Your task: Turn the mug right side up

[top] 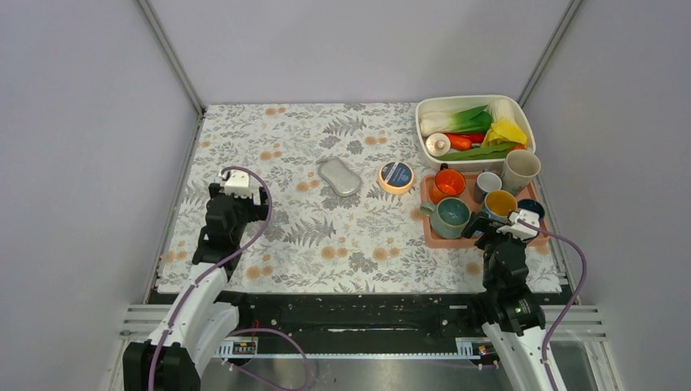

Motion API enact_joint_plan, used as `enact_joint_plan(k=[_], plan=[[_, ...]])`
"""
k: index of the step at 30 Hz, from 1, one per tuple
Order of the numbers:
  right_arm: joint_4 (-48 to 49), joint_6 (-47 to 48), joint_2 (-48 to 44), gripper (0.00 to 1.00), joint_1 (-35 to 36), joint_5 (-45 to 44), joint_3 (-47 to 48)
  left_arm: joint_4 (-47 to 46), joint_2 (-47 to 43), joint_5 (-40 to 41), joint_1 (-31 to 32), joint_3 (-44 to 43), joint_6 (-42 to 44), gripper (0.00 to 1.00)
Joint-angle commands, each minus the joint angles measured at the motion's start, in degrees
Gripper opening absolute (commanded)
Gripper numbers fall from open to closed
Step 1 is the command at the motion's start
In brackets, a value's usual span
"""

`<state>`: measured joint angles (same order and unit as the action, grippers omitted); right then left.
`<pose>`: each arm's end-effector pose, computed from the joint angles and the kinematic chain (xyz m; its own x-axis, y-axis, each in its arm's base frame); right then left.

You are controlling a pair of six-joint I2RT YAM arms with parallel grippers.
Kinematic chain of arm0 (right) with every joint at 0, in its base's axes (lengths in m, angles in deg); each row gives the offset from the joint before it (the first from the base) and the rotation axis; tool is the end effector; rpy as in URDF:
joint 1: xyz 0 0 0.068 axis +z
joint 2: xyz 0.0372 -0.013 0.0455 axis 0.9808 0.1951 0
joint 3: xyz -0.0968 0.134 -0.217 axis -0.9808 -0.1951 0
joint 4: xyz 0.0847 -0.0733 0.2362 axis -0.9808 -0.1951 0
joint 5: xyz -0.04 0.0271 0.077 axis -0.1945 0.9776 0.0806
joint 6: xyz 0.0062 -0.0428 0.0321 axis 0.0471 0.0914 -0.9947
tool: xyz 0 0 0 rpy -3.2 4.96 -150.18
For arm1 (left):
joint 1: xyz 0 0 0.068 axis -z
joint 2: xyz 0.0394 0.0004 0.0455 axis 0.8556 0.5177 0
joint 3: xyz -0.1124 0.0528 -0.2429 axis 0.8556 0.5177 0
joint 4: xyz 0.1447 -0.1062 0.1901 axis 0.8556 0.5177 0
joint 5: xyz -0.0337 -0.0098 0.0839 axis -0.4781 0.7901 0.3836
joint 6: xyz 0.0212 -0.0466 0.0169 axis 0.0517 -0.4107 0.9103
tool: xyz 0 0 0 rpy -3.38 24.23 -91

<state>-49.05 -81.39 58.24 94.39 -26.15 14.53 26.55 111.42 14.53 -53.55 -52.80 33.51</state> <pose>0.0890 0.0065 0.2233 -0.0789 0.1382 -0.9873 0.2592 0.9591 0.1135 0.1841 -0.0140 0.2226 -0.3016 0.0976 -0.9484 0.0326 0.9952 0.0920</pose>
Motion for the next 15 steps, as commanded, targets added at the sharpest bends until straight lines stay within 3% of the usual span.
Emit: enact_joint_plan(k=[1,15], plan=[[3.2,-1.5,1.6,0.99,0.2,-2.1,0.1,-3.7,-1.9,2.5,0.0,-0.7,-1.4,0.99],[3.8,-1.6,0.9,0.99,0.2,0.3,-0.7,-4.7,-2.2,3.5,0.0,2.6,-0.3,0.99]])
